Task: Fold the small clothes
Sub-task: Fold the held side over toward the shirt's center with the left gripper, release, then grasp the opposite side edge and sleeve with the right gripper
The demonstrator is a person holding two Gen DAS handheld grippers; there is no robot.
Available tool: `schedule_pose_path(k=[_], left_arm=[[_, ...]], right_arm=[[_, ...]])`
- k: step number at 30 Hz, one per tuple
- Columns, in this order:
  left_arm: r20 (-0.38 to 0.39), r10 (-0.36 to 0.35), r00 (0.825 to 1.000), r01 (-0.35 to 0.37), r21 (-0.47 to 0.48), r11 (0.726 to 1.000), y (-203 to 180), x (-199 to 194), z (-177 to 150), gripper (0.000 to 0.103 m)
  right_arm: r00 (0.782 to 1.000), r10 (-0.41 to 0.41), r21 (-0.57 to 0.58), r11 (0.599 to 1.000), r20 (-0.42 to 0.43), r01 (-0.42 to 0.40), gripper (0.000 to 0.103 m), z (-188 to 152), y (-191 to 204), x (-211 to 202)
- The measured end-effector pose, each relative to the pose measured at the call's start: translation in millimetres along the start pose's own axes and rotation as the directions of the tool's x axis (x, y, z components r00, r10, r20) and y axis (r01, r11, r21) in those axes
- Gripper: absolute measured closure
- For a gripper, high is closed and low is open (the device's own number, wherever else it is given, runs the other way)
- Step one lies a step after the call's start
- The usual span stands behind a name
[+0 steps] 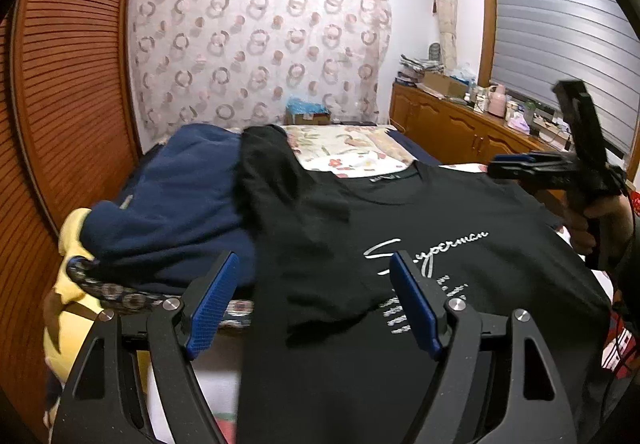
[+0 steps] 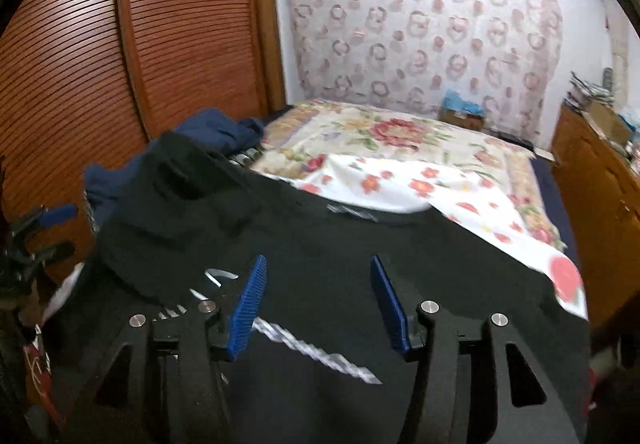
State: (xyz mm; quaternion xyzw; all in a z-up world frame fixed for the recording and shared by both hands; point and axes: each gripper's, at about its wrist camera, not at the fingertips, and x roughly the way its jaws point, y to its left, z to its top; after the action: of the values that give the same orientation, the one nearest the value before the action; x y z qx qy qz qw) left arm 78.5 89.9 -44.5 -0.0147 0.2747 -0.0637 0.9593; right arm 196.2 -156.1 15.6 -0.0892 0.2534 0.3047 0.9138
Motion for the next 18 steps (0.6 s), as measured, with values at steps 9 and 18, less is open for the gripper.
schedule_pose_path(k=[9,18], left_arm=[[-0.115,-0.056,0.992,0.060,0.031,0.998,-36.9,33.6,-8.5,0.025],[-0.243,-0.056,0.968,0.079,0.086,0.993,-58.1,63.3,-19.1,0.025]], right_arm=[[0.985,-0.165,0.108,0.980,-0.048,0.169,0.047,-65.9,-63.3,-54.9],[0.946,-0.295,0.236,0.918,-0.135,0.320,0.047,-105.4,-121.2,-77.8]])
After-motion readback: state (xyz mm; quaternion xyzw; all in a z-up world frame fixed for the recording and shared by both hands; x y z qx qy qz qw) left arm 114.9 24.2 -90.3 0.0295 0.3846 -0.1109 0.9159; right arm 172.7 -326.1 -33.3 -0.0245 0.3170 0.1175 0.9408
